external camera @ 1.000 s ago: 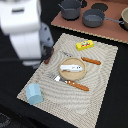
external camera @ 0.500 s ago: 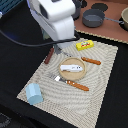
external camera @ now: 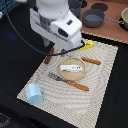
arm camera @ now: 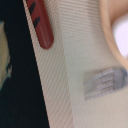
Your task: Interact with the objects in diverse but meaningful ways.
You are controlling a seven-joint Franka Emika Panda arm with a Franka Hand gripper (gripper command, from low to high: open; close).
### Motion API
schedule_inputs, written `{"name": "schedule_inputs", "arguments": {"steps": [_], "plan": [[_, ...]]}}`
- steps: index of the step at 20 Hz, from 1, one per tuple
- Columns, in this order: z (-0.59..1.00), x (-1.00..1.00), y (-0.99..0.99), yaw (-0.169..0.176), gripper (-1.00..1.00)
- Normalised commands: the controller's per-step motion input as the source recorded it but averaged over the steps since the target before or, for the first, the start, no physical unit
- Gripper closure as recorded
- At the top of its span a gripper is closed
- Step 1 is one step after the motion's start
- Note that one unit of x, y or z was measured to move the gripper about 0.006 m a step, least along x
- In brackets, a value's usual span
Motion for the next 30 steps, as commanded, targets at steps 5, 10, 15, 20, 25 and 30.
{"name": "schedule_inputs", "arguments": {"steps": [5,10,15,20,25,30], "plan": [[-0.49,-0.64,0.26,0.107,-1.00],[-0.36,-0.53,0.25,0.114,1.00],[-0.29,-0.42,0.21,0.111,1.00],[-0.22,-0.37,0.18,0.101,1.00],[-0.14,-0.27,0.20,0.100,1.00],[-0.08,-0.27,0.16,0.105,1.00]]}}
